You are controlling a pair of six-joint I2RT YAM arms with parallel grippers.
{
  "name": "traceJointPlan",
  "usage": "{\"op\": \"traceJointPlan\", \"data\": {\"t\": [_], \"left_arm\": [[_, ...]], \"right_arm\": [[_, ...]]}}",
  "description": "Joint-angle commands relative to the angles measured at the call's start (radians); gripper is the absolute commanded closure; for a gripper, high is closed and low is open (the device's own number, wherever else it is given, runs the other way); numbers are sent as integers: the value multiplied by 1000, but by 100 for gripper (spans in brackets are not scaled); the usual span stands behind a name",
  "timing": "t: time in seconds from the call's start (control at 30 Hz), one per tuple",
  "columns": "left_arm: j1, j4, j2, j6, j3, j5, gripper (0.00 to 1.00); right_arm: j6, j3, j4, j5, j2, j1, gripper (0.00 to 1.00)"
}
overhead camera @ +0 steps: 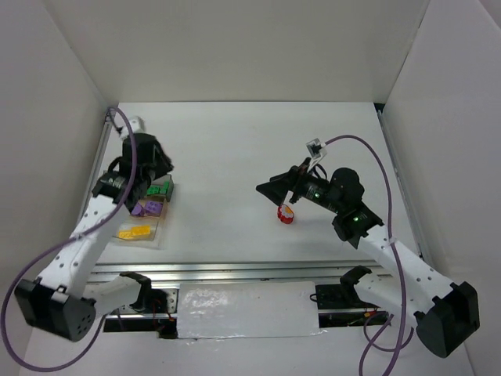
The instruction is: Sort the legos into containers by color
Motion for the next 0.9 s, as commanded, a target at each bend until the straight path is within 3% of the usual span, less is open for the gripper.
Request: {"op": "traceJointPlan", "data": {"t": [0.0, 0.17, 0.37, 0.63, 0.87], "left_arm": [[191, -373, 103, -135, 66, -412, 100], [376, -366, 252, -109, 119, -482, 100], [498, -393, 467, -42, 233, -505, 100], [564, -337, 582, 43, 256, -354, 99], [566, -302, 597, 86, 218, -314, 78]], "right_arm": [[-57, -20, -98, 60, -42, -4, 0], [-68, -43, -99, 32, -49, -7, 0], [-91, -50, -125, 5, -36, -9, 0], [-85, -51, -105, -29, 5, -10, 0], [-68, -48, -81, -51, 33, -10, 0]]}}
